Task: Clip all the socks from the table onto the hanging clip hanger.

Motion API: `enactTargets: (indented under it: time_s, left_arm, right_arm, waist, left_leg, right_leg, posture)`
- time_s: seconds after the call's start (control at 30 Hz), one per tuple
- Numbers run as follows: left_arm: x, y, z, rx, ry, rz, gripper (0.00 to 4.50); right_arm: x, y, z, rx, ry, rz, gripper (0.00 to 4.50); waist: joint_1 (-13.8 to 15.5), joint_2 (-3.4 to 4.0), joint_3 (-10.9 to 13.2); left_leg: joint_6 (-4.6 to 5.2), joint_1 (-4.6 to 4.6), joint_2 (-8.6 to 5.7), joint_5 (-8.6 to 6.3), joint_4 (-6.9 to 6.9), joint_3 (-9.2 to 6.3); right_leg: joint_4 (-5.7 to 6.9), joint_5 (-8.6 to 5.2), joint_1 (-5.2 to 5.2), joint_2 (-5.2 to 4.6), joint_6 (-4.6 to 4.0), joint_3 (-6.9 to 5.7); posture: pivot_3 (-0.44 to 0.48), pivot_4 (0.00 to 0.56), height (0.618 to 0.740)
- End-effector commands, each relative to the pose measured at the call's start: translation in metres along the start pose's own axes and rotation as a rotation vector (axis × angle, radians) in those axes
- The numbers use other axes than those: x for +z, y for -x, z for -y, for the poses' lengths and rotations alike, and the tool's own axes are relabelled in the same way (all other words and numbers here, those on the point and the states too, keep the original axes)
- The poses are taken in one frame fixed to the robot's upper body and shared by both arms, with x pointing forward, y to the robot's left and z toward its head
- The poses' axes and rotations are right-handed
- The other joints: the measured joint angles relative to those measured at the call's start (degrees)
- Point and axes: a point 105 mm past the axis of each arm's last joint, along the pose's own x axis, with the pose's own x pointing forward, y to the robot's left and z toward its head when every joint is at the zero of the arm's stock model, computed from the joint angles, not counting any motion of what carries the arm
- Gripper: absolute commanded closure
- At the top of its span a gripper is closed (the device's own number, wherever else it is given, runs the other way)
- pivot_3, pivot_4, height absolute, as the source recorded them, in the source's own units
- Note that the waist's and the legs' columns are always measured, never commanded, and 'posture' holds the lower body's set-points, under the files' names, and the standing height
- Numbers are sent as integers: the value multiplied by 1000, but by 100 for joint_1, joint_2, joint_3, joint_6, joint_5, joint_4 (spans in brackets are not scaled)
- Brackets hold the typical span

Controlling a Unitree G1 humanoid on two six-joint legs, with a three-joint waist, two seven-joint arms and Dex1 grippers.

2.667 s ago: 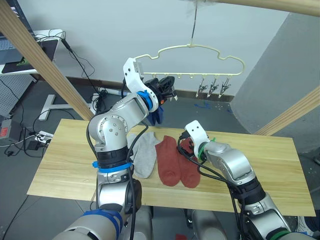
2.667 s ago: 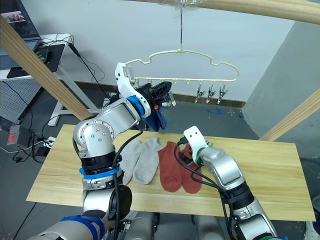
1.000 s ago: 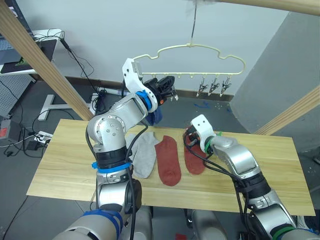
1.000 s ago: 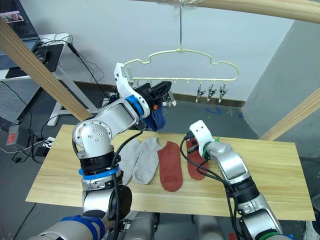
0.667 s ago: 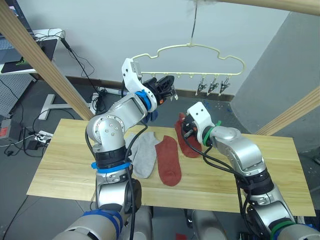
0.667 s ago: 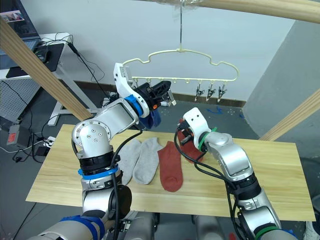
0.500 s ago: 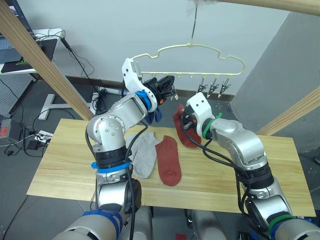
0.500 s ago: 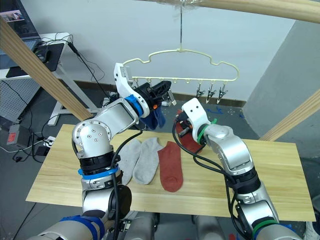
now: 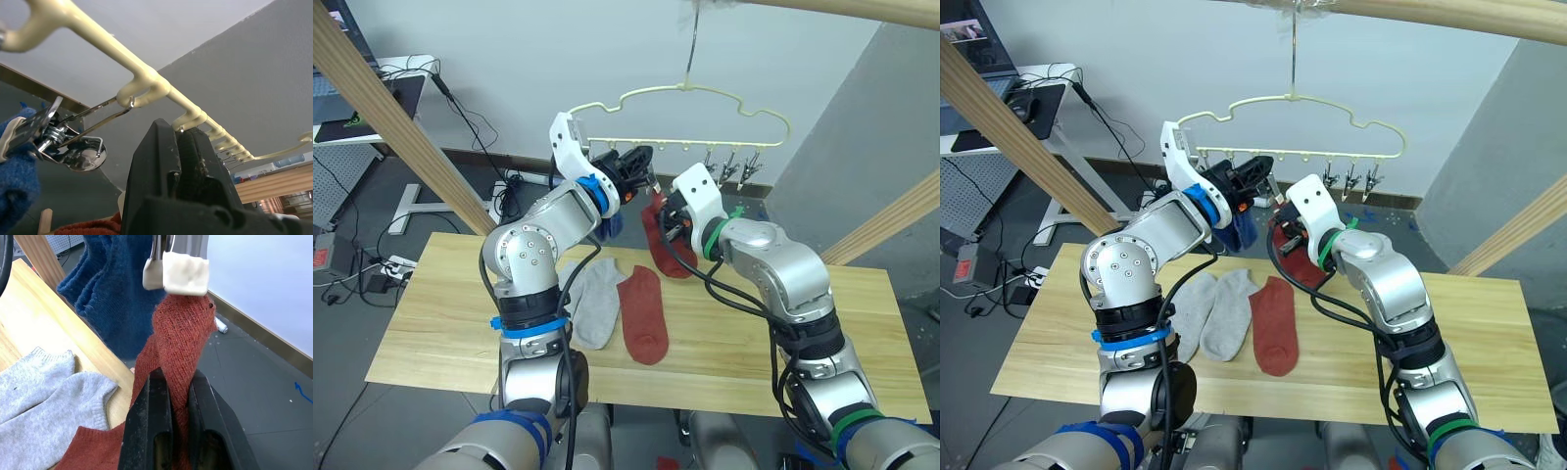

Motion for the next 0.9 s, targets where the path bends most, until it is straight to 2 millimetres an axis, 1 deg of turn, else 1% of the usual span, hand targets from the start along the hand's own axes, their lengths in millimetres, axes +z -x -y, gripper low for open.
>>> enactTargets:
  time_s: [0.03, 0.17, 0.33, 0.63, 0.73, 0.77, 0.9]
  left_arm:
    - [13, 0, 13, -49, -28, 56, 4479]
    - [14, 0, 13, -47, -31, 59, 4479]
    - [14, 0, 13, -46, -33, 65, 4479]
    - [13, -1, 14, -57, -32, 61, 4479]
    - [11, -1, 16, -77, -21, 41, 3484]
    - [11, -1, 17, -83, -19, 36, 3262]
    - [11, 0, 15, -67, -24, 38, 2059]
  right_arm:
    - [24, 8, -4, 17, 21, 88, 4091]
    - [31, 9, -9, 38, 23, 111, 4091]
    - [36, 11, -14, 61, 21, 123, 4091]
    - [38, 12, -15, 64, 12, 127, 4091]
    - [37, 11, -14, 61, 9, 126, 4134]
    - [37, 11, -14, 60, 8, 125, 4134]
    - [36, 10, -13, 57, -4, 124, 4134]
  waist:
    - [0, 0, 0]
    - [-1, 0, 0]
    - [0, 0, 0]
    - [-2, 0, 0]
    - [-3, 0, 0]
    - [-4, 0, 0]
    - [-4, 0, 0]
  left_leg:
    - [0, 0, 0, 0, 0, 0]
    - [0, -1, 0, 0, 0, 1]
    - [0, -2, 0, 0, 0, 0]
    - [0, -2, 0, 0, 0, 0]
    - [0, -2, 0, 0, 0, 0]
    - [0, -2, 0, 0, 0, 0]
    - [0, -2, 0, 0, 0, 0]
  right_leg:
    - [0, 0, 0, 0, 0, 0]
    - [0, 0, -1, 0, 0, 0]
    - [0, 0, -2, 0, 0, 0]
    - [1, 0, -2, 0, 0, 0]
    - [1, 0, -2, 0, 0, 0]
    - [1, 0, -2, 0, 0, 0]
    - [2, 0, -2, -1, 0, 0]
  posture:
    - [-18, 296, 740]
    - [-20, 295, 740]
    - [-19, 296, 740]
    - [-21, 295, 740]
    - [-21, 294, 740]
    - [-21, 294, 740]
    - [-20, 294, 740]
